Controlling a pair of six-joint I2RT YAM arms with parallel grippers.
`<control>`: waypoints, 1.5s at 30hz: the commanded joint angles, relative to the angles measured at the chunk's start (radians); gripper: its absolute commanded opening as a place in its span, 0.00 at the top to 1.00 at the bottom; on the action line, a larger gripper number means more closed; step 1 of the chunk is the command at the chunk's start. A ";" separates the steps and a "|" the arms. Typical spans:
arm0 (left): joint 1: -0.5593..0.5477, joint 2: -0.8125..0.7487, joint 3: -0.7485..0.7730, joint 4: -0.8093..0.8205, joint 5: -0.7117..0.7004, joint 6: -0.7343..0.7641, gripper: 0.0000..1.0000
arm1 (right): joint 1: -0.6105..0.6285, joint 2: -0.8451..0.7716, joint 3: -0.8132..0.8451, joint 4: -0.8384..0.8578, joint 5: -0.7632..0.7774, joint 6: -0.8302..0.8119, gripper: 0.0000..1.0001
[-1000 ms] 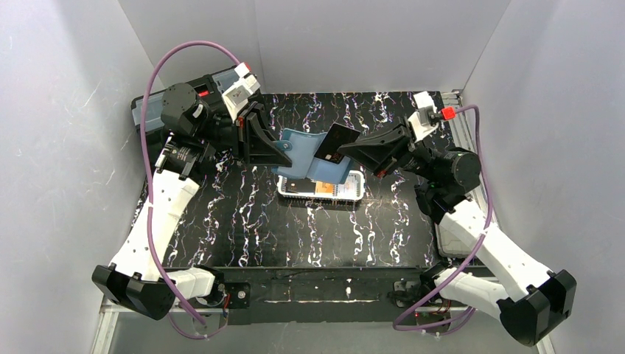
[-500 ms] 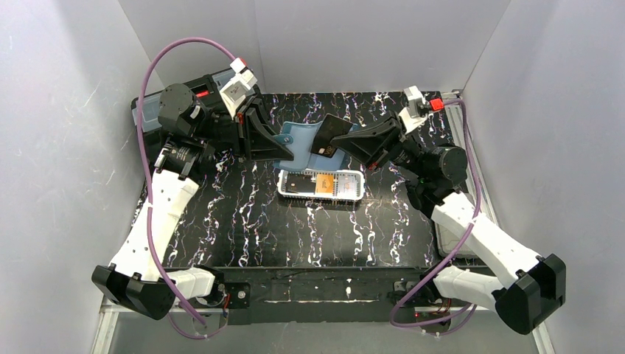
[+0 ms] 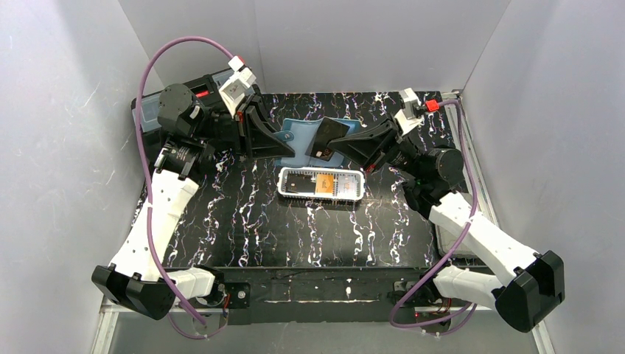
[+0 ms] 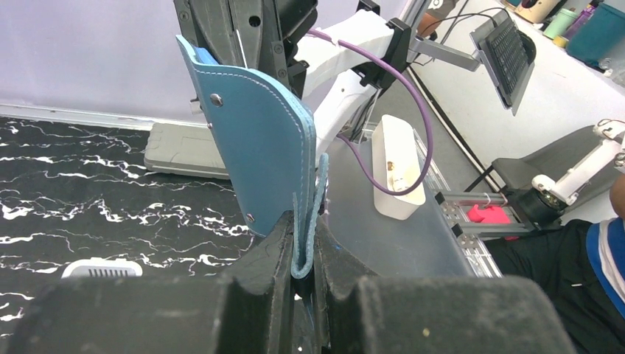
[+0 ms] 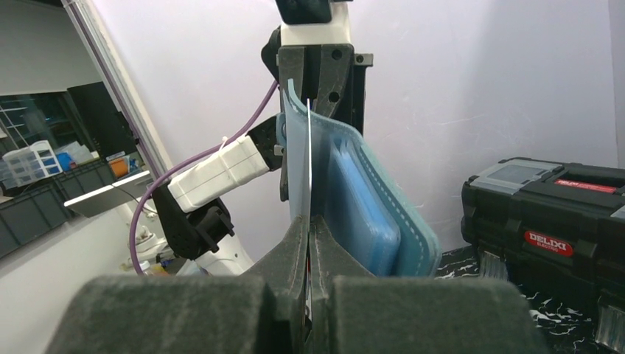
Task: Put the credit cards into the card holder
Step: Insert the credit card into the card holder.
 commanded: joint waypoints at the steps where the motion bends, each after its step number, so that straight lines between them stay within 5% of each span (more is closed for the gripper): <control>1: -0.009 -0.019 0.061 0.007 -0.027 0.029 1.00 | 0.008 -0.001 -0.014 0.024 0.018 -0.004 0.99; 28: -0.017 -0.014 0.048 0.001 0.008 0.046 1.00 | 0.034 0.031 0.066 -0.083 -0.075 -0.102 0.99; 36: -0.021 -0.016 0.051 -0.022 0.018 0.049 1.00 | 0.035 -0.026 0.106 -0.244 -0.078 -0.267 0.99; 45: -0.021 -0.013 0.061 -0.038 0.012 0.050 1.00 | 0.034 -0.116 0.046 -0.235 0.067 -0.329 0.99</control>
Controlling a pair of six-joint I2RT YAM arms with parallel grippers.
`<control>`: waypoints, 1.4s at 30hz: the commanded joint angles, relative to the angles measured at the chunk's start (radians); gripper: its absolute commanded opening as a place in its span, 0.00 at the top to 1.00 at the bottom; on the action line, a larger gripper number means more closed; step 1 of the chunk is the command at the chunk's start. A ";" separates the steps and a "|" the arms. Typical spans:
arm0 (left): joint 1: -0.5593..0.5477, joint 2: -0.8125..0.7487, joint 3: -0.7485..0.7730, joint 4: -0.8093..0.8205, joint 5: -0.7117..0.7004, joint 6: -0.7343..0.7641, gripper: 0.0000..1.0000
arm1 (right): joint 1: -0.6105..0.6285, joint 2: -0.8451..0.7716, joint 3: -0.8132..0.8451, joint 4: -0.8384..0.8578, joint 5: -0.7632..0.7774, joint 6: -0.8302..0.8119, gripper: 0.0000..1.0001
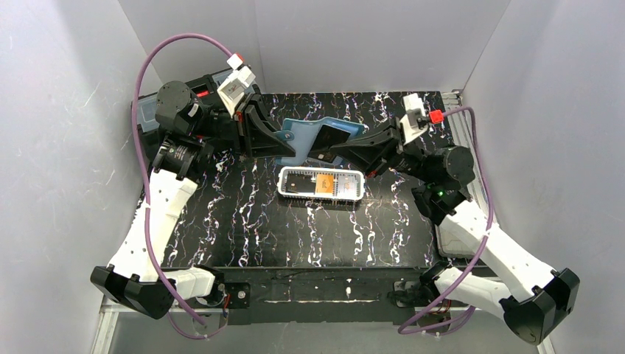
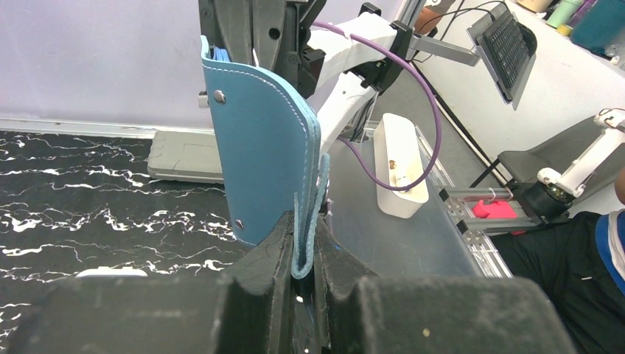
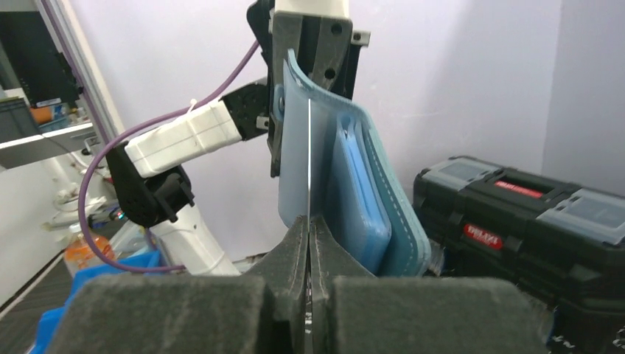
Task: Put the credit cards into the card holder
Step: Insert the credit card into the card holder.
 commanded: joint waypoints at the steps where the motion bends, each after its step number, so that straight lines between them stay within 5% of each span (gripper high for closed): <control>1: -0.009 -0.019 0.017 0.001 0.019 0.008 1.00 | 0.005 -0.037 -0.013 0.059 0.113 -0.042 0.99; 21: -0.009 -0.031 0.014 0.010 0.022 0.003 1.00 | 0.005 0.023 -0.062 0.242 0.165 0.084 0.99; 31: -0.009 -0.028 0.011 0.009 0.022 0.010 1.00 | 0.005 0.064 -0.063 0.362 0.026 0.184 0.99; 42: -0.008 -0.022 0.029 -0.012 0.019 0.028 1.00 | 0.005 0.010 -0.098 0.307 0.031 0.143 0.99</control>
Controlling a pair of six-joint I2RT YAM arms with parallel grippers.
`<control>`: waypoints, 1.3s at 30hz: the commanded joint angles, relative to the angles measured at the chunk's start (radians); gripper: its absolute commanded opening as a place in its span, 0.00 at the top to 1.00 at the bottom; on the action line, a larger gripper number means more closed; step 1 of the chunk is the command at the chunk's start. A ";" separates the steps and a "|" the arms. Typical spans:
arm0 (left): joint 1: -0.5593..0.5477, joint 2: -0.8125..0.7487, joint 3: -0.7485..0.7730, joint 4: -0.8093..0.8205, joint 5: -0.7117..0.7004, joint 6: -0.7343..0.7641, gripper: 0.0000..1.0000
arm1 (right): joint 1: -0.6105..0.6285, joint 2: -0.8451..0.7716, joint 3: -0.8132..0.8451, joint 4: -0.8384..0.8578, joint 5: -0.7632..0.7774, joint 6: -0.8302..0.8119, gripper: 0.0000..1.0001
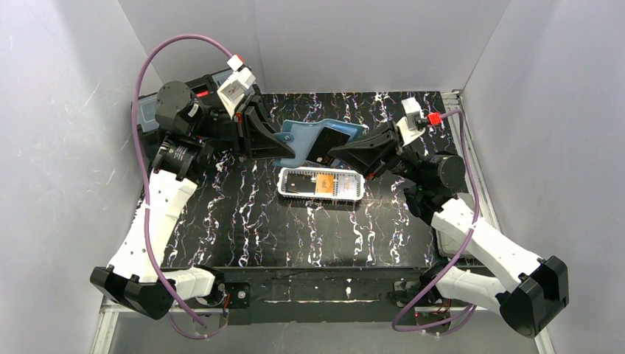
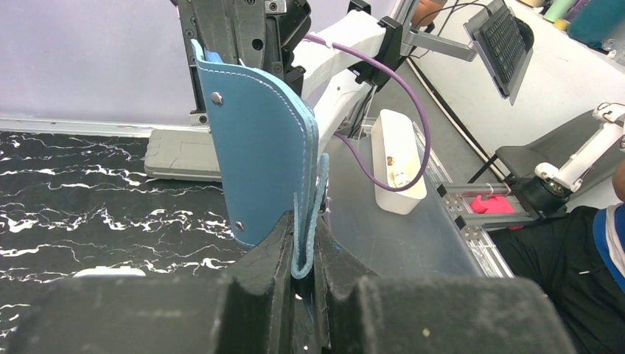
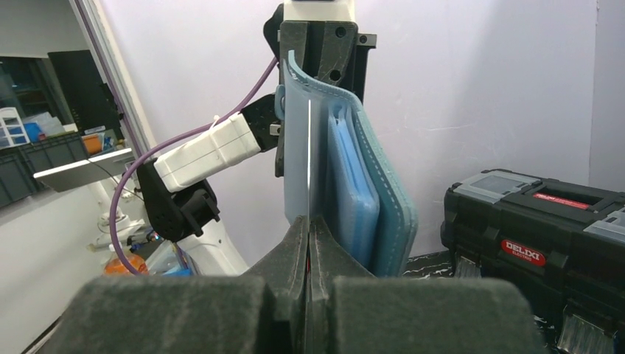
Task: Put the credit cards into the card holder
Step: Insert the credit card into the card holder.
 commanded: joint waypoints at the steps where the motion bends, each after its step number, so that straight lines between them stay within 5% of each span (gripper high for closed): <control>1: -0.007 -0.017 0.034 -0.007 0.007 0.021 1.00 | 0.004 -0.036 -0.003 0.029 0.003 -0.021 0.99; 39: -0.043 -0.025 0.076 -0.115 0.003 0.134 0.94 | 0.047 0.012 0.110 -0.150 -0.028 -0.133 0.99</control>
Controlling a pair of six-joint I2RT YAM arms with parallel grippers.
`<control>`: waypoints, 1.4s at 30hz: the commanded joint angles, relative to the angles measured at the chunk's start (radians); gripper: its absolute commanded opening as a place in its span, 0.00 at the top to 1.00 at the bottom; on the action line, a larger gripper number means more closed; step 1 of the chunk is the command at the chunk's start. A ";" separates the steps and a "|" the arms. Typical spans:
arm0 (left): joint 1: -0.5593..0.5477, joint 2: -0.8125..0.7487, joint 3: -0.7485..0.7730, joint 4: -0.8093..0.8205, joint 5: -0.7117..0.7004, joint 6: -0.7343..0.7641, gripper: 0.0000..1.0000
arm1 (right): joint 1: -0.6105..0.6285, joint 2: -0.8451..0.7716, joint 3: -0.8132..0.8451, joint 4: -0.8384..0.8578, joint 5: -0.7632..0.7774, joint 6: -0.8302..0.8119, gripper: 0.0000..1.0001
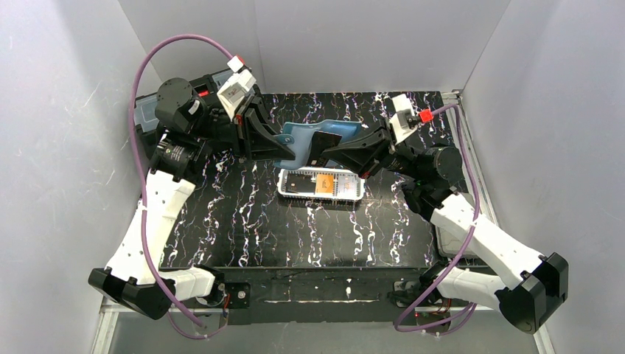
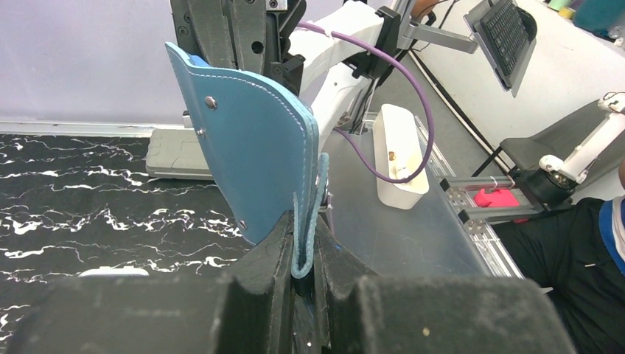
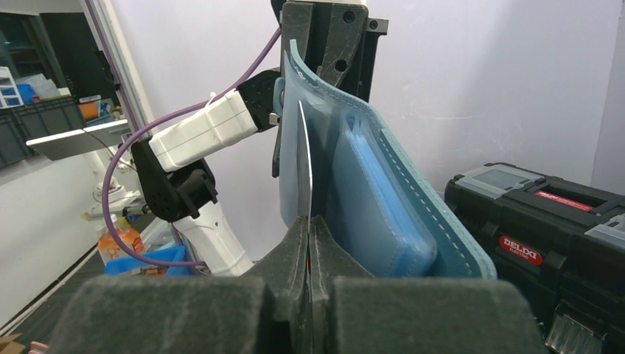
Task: Put the credit cards into the card holder
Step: Insert the credit card into the card holder.
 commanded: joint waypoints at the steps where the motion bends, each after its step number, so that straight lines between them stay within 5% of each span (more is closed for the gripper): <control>1: -0.035 -0.027 0.037 0.014 0.005 0.038 0.94 | 0.017 -0.012 0.030 -0.050 0.036 -0.046 0.99; 42: -0.040 -0.045 0.067 -0.001 0.027 0.094 0.99 | 0.017 0.004 -0.028 -0.132 0.129 -0.056 0.99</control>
